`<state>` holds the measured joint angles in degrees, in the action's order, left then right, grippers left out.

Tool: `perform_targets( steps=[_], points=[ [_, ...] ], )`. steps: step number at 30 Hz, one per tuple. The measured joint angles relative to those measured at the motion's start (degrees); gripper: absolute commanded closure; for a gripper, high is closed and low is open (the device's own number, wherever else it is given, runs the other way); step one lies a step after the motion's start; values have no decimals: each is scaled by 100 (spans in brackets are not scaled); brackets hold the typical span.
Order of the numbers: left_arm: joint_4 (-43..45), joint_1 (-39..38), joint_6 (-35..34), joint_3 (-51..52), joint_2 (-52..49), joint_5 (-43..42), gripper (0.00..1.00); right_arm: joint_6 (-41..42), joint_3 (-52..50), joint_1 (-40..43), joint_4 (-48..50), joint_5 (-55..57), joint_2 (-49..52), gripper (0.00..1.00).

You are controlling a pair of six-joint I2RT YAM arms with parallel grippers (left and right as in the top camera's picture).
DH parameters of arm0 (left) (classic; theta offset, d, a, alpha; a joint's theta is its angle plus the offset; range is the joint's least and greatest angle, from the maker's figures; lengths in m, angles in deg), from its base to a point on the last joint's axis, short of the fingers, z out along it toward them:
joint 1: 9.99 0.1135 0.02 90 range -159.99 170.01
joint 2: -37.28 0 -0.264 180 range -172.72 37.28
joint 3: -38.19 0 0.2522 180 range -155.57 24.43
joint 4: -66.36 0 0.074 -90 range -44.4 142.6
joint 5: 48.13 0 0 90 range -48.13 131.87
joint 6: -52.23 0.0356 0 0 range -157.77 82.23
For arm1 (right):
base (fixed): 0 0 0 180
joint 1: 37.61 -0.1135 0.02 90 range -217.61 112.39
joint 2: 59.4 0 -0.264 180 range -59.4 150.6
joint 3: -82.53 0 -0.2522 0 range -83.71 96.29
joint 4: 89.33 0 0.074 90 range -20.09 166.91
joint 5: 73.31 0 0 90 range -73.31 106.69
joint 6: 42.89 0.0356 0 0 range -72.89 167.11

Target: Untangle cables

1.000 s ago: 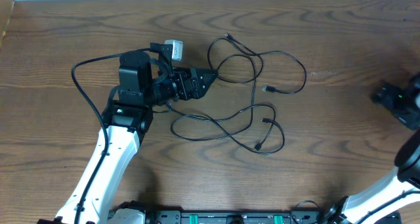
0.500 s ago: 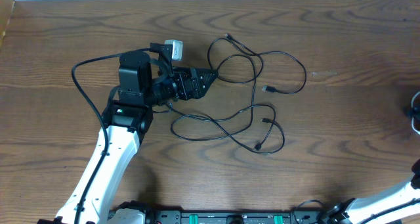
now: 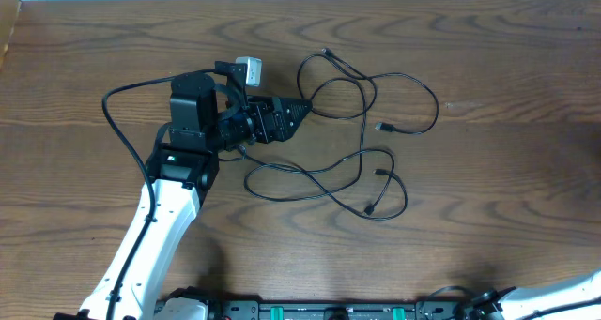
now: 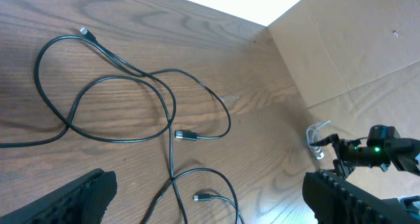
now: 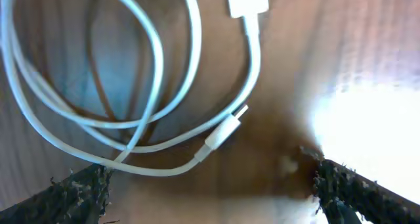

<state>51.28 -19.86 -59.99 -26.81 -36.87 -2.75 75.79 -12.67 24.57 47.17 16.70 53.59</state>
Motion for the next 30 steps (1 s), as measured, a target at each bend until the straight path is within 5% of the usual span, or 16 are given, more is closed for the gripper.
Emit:
perform_targets(
  steps=[12,22,30],
  points=[
    [0,0,0,0,0,2,5,-494,-140,98,-205,-1049,-317,1],
    [0,0,2,0,0,0,4,-1172,-212,-205,-516,-1628,-3045,1],
    [2,0,2,0,0,2,5,-1644,-208,-1392,-866,-2389,-4157,1]
  ],
)
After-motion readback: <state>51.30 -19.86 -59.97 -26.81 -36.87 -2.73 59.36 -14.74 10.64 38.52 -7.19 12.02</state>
